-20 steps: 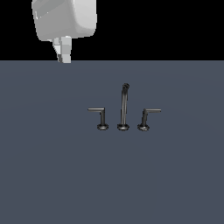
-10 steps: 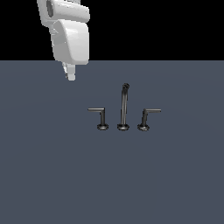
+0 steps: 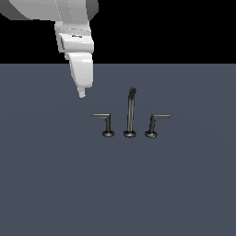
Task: Turn on the faucet by rotating a designated handle.
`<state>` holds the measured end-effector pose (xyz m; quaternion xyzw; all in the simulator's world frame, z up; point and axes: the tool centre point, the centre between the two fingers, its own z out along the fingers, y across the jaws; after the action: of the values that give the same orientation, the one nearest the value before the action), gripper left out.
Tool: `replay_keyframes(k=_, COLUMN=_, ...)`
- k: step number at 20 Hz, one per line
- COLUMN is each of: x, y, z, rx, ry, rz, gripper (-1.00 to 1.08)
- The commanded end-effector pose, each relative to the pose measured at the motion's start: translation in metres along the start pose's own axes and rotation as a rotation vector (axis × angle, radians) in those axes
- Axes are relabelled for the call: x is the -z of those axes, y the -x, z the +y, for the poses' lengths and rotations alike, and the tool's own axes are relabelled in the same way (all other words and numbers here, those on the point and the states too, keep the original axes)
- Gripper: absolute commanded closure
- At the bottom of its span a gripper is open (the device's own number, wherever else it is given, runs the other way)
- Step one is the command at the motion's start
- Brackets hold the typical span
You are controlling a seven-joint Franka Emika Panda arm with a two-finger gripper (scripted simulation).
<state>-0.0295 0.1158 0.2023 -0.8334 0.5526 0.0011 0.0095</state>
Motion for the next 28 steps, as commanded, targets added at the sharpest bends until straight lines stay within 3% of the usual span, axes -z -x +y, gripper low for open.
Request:
replay_keyframes(k=1, x=-0.013, y=-0.007, z=-0.010, rx=-0.052, ry=0.001, rz=0.003, gripper=1.08)
replay_keyframes(k=17, x=-0.090, y=-0.062, z=-0.064, rx=-0.375, ry=0.011, rz=0.016, gripper=1.08)
replay_keyframes(k=28, x=-0.105, y=-0.077, z=-0.074, rx=-0.444, ry=0.012, rz=0.016, gripper=1.08)
